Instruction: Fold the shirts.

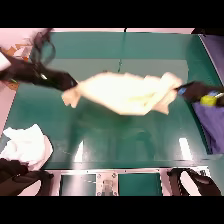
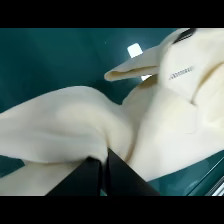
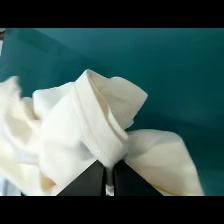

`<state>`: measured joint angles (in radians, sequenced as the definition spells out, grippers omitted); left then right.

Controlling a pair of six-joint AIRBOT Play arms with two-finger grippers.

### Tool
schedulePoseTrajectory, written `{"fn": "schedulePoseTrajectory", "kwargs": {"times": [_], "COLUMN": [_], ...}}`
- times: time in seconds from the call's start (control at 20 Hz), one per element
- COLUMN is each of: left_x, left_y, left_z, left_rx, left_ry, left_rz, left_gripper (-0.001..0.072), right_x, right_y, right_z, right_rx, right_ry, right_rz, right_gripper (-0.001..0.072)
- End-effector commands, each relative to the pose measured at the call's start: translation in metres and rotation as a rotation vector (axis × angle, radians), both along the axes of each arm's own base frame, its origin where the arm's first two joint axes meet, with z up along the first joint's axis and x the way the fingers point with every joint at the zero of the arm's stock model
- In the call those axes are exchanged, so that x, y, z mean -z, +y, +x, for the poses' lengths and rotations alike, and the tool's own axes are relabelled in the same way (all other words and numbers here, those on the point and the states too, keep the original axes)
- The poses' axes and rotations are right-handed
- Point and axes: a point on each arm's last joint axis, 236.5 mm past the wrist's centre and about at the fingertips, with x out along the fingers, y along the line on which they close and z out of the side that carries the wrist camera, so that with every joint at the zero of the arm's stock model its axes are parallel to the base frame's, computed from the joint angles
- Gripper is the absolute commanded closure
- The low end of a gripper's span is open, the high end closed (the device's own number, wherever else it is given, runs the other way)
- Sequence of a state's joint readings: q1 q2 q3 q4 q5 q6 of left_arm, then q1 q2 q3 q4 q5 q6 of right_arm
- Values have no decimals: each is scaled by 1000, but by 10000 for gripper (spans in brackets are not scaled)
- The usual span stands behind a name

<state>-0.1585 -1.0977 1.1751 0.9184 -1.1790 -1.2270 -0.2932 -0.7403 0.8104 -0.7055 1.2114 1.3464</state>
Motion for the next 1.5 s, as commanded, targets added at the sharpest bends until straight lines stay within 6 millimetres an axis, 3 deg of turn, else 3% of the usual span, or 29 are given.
{"fn": "schedulePoseTrajectory", "kwargs": {"times": [0.0,0.15,0.3,0.35,0.4,0.45,0.65,0.75,0.8,0.9,1.05,1.1,1.3,1.45], "left_x": [92,146,164,165,165,165,169,168,169,169,169,169,169,168], "left_y": [-12,-12,-11,-11,-11,-11,-8,-8,-8,-8,-8,-8,-8,-8], "left_z": [-9,-22,-24,-24,-24,-25,-29,-29,-28,-27,-26,-26,-26,-26], "left_rx": [-81,-106,-96,-92,-91,-87,-71,-72,-72,-77,-81,-82,-82,-85], "left_ry": [142,255,293,289,289,292,295,294,293,289,289,290,289,291], "left_rz": [-106,-109,-92,-88,-87,-86,-63,-63,-63,-62,-63,-63,-63,-64], "left_gripper": [685,685,684,685,685,685,684,684,684,684,684,684,684,684], "right_x": [105,160,171,166,159,149,121,132,144,174,209,215,224,230], "right_y": [19,30,31,24,13,-5,-97,-123,-125,-110,-76,-65,-21,-2], "right_z": [-16,-30,-28,-24,-20,-16,-9,-17,-23,-37,-47,-48,-43,-37], "right_rx": [63,68,28,26,21,24,204,312,334,319,277,258,151,112], "right_ry": [158,259,276,264,255,250,264,309,343,427,496,508,516,498], "right_rz": [87,61,28,7,-20,-54,-125,-89,-68,-17,33,43,44,17], "right_gripper": [697,697,693,577,433,402,396,396,396,328,325,294,281,282]}}
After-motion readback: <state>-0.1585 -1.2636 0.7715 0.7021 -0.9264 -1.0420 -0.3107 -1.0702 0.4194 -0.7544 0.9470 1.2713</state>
